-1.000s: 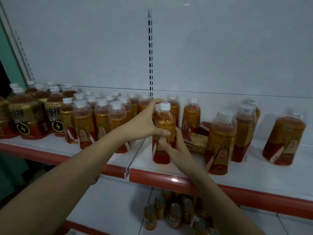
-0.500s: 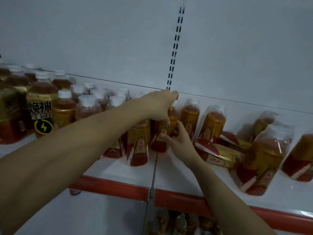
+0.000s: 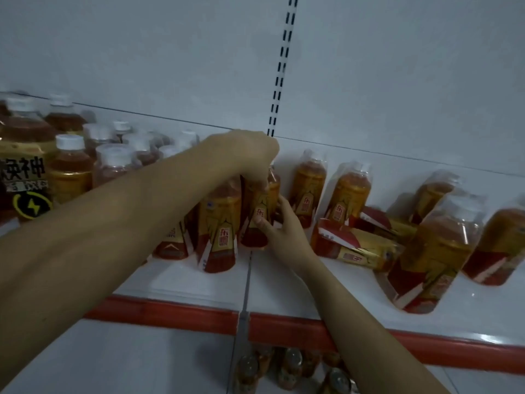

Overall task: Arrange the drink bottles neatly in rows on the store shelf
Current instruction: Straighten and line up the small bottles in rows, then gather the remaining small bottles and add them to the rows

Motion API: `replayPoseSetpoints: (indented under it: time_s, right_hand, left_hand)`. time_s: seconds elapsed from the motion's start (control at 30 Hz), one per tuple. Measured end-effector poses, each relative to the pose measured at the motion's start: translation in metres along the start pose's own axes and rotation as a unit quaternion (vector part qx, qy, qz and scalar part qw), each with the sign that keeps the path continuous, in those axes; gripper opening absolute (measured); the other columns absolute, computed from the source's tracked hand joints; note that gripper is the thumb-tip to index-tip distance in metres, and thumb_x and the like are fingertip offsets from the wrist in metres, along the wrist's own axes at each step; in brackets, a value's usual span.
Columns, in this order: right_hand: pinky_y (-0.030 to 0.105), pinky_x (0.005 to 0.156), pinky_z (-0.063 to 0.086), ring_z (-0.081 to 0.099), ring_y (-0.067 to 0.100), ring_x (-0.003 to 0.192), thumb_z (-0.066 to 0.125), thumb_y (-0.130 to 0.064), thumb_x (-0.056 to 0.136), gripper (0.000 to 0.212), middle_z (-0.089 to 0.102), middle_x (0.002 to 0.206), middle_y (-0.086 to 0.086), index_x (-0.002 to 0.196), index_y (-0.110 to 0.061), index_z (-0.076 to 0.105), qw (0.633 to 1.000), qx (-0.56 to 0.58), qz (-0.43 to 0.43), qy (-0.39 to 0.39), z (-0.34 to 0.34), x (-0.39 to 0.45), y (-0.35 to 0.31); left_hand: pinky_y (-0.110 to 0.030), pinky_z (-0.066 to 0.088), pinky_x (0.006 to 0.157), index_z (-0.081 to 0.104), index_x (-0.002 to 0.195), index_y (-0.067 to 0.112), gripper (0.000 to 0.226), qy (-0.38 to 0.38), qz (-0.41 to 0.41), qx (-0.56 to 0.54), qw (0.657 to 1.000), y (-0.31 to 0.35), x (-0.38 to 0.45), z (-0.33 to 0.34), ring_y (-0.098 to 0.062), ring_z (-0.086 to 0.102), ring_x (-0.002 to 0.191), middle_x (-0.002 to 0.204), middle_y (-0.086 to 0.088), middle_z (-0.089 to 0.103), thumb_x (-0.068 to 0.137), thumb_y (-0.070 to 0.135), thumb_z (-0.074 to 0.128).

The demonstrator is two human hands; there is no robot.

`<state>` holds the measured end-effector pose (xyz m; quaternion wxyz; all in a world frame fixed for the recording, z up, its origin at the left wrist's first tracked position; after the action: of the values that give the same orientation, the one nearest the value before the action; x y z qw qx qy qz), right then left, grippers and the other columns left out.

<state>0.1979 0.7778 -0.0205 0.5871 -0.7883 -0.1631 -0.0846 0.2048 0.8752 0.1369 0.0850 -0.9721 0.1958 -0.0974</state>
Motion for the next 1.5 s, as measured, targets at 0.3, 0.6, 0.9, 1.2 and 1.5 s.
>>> replayPoseSetpoints:
  time_s: [0.3,0.6,0.9,1.2,1.5]
  right_hand:
    - [0.027,0.069,0.056,0.068,0.017,0.076,0.051,-0.006,0.104,0.014,0.070,0.088,0.000,0.105,-0.013,0.063,0.984,0.000,-0.084,0.156,-0.071,-0.070,-0.042]
    - [0.038,0.052,0.052,0.061,0.018,0.056,0.049,-0.013,0.103,0.015,0.062,0.069,-0.001,0.105,-0.015,0.064,0.953,-0.021,-0.204,0.221,-0.174,-0.149,-0.043]
    - [0.030,0.077,0.054,0.062,0.010,0.091,0.055,-0.022,0.100,0.018,0.060,0.099,-0.010,0.118,-0.023,0.053,0.969,0.040,-0.103,0.222,-0.259,-0.173,0.014]
    - [0.009,0.099,0.044,0.050,-0.009,0.125,0.083,-0.014,0.082,0.101,0.051,0.131,-0.021,0.155,-0.032,0.016,0.997,0.006,-0.071,0.002,-0.241,-0.152,0.036]
    - [-0.001,0.091,0.040,0.040,-0.029,0.116,0.081,-0.015,0.082,0.100,0.036,0.124,-0.048,0.151,-0.049,0.017,0.998,0.006,-0.068,0.006,-0.243,-0.157,0.033]
  left_hand:
    - [-0.019,0.039,0.096,0.056,0.130,0.027,0.037,0.293,0.128,-0.383,0.866,0.094,-0.041,-0.024,-0.010,0.046,0.121,0.128,0.009,0.056,0.094,0.035,0.059]
    - [-0.029,0.053,0.089,0.054,0.127,0.026,0.032,0.244,0.103,-0.562,0.784,0.186,-0.021,0.031,-0.002,0.058,0.107,0.117,0.009,0.058,0.097,0.035,0.059]
    - [-0.029,0.042,0.108,0.021,0.148,0.039,0.066,0.206,0.072,-0.647,0.731,0.272,-0.021,0.065,-0.003,0.046,0.133,0.142,0.018,0.046,0.093,0.052,0.055]
    - [-0.048,0.042,0.111,0.014,0.149,0.040,0.060,0.242,-0.007,-0.642,0.727,0.289,-0.028,0.085,-0.018,0.048,0.135,0.150,-0.006,0.042,0.098,0.046,0.044]
    - [-0.031,0.048,0.104,0.015,0.146,0.028,0.075,0.278,-0.015,-0.601,0.749,0.288,-0.034,0.080,-0.013,0.054,0.127,0.140,-0.008,0.049,0.089,0.033,0.062]
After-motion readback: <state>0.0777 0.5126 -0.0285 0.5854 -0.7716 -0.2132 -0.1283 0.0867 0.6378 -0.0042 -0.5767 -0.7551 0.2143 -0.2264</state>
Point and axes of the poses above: each hand's wrist, its own x-axis towards the middle knuckle, its own z-axis out of the palm, y = z × x, the point moved 6 cm from there along x, towards the middle knuckle
